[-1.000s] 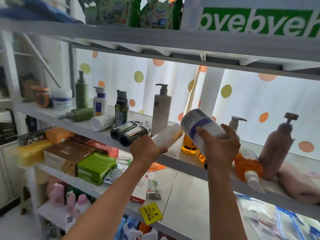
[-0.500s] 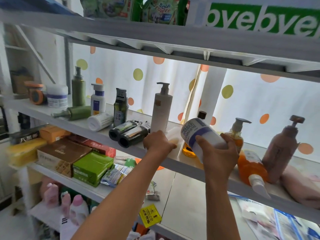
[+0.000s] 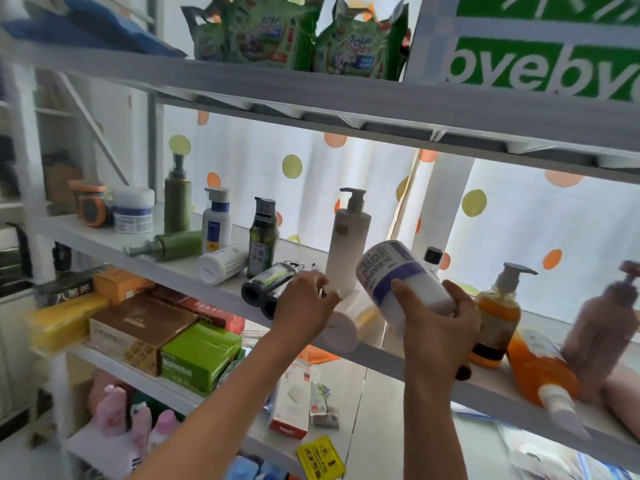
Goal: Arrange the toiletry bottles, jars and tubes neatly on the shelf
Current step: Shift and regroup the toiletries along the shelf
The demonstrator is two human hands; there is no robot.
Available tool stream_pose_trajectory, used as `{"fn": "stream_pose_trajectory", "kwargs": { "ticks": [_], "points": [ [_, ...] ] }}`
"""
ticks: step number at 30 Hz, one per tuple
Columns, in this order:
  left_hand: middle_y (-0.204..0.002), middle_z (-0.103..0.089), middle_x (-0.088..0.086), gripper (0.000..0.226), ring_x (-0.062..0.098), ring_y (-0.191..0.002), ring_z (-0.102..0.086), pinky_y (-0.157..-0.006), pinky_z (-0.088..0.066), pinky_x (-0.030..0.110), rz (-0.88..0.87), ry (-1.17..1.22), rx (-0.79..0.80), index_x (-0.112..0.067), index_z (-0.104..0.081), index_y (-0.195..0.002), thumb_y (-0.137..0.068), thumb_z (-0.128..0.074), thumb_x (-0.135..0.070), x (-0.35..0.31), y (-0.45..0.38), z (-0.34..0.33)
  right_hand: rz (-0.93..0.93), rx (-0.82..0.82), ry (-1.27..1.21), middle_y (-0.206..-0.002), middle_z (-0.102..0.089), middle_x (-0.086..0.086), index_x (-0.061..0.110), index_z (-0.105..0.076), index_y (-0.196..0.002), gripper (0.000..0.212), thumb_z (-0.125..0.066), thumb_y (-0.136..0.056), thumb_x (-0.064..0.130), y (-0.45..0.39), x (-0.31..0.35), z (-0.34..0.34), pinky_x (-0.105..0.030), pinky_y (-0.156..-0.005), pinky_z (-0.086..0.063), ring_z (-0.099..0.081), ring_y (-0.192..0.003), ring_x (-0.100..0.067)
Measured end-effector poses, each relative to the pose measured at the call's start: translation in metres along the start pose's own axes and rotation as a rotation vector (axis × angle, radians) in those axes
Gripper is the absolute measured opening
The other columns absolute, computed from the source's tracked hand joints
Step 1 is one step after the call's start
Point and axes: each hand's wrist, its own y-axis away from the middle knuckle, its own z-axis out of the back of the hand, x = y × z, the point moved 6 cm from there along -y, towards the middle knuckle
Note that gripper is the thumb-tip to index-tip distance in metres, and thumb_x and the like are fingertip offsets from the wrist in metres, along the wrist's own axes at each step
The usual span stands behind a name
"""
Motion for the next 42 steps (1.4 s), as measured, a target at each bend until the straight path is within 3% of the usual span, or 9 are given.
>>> {"fn": "stream_pose_trajectory", "kwargs": {
  "ticks": [4, 10, 13, 19, 23, 31, 36, 39, 42],
  "points": [
    [-0.119, -0.060, -0.001, 0.029, 0.019, -0.106, -0.058, -0.088, -0.047, 0.030, -0.058, -0.065, -0.062, -0.019, -0.063, -0.113, -0.086, -0.064, -0.028, 0.022, 0.005, 0.067, 0.027, 0.032, -0.041, -0.116, -0.060, 0.003, 0.018, -0.057, -0.125, 0.073, -0.091, -0.061, 0.028, 0.038, 0.005, -0.042, -0.009, -0.059, -0.050, -0.062, -0.099, -0.014],
    [-0.120, -0.058, 0.001, 0.030, 0.018, -0.108, -0.055, -0.092, -0.047, 0.031, -0.034, -0.109, -0.130, -0.018, -0.062, -0.116, -0.087, -0.064, -0.024, 0.085, 0.019, 0.177, 0.046, 0.144, 0.009, -0.111, -0.056, 0.012, 0.028, -0.055, -0.122, 0.072, -0.090, -0.059, 0.033, 0.108, 0.006, -0.122, -0.017, -0.064, -0.052, -0.057, -0.090, -0.004],
    [-0.121, -0.059, 0.000, 0.032, 0.016, -0.110, -0.053, -0.089, -0.040, 0.025, -0.017, -0.164, -0.160, -0.017, -0.062, -0.118, -0.087, -0.064, -0.023, 0.124, 0.023, 0.234, 0.020, 0.203, -0.015, -0.104, -0.058, 0.015, 0.027, -0.059, -0.117, 0.072, -0.092, -0.054, 0.031, 0.149, 0.001, -0.174, -0.032, -0.074, -0.058, -0.061, -0.091, -0.006],
    [-0.118, -0.056, -0.003, 0.026, 0.015, -0.105, -0.052, -0.080, -0.040, 0.029, 0.088, -0.209, -0.195, -0.020, -0.062, -0.113, -0.087, -0.059, -0.024, 0.204, 0.022, 0.328, 0.069, 0.361, 0.036, -0.107, -0.054, 0.013, 0.025, -0.056, -0.121, 0.073, -0.090, -0.058, 0.035, 0.228, -0.011, -0.271, -0.022, -0.081, -0.049, -0.055, -0.099, -0.008],
    [-0.119, -0.055, -0.006, 0.025, 0.009, -0.099, -0.050, -0.079, -0.040, 0.027, 0.123, -0.207, -0.203, -0.024, -0.060, -0.115, -0.090, -0.060, -0.027, 0.249, 0.019, 0.364, 0.094, 0.439, 0.051, -0.110, -0.053, 0.012, 0.025, -0.054, -0.122, 0.072, -0.089, -0.060, 0.036, 0.259, -0.022, -0.321, -0.011, -0.074, -0.047, -0.054, -0.100, -0.006],
    [-0.129, -0.053, -0.006, 0.031, 0.013, -0.118, -0.049, -0.092, -0.041, 0.029, 0.140, -0.336, -0.167, -0.025, -0.058, -0.120, -0.090, -0.063, -0.026, 0.321, -0.032, 0.406, 0.031, 0.372, 0.071, -0.114, -0.053, 0.010, 0.025, -0.054, -0.126, 0.078, -0.089, -0.058, 0.040, 0.267, -0.059, -0.418, -0.033, -0.089, -0.054, -0.055, -0.105, -0.012],
    [-0.133, -0.051, -0.005, 0.035, 0.014, -0.122, -0.047, -0.096, -0.040, 0.031, 0.052, -0.397, -0.124, -0.025, -0.056, -0.123, -0.089, -0.063, -0.026, 0.346, -0.103, 0.431, -0.023, 0.339, -0.006, -0.119, -0.053, 0.007, 0.022, -0.052, -0.129, 0.075, -0.088, -0.063, 0.031, 0.261, -0.084, -0.487, -0.001, -0.063, -0.040, -0.052, -0.105, -0.009],
    [-0.132, -0.053, -0.005, 0.035, 0.013, -0.120, -0.048, -0.091, -0.039, 0.028, 0.015, -0.400, -0.075, -0.025, -0.056, -0.124, -0.089, -0.062, -0.027, 0.359, -0.151, 0.436, -0.047, 0.295, -0.016, -0.120, -0.053, 0.008, 0.025, -0.052, -0.128, 0.075, -0.087, -0.063, 0.034, 0.254, -0.096, -0.521, -0.004, -0.067, -0.035, -0.052, -0.107, -0.009],
    [-0.125, -0.056, -0.003, 0.036, 0.014, -0.114, -0.052, -0.086, -0.037, 0.024, -0.042, -0.385, -0.050, -0.022, -0.057, -0.124, -0.089, -0.063, -0.026, 0.373, -0.192, 0.433, -0.021, 0.227, 0.000, -0.120, -0.054, 0.010, 0.031, -0.052, -0.126, 0.075, -0.087, -0.060, 0.039, 0.248, -0.107, -0.545, -0.014, -0.076, -0.043, -0.053, -0.107, -0.008]
  ]
}}
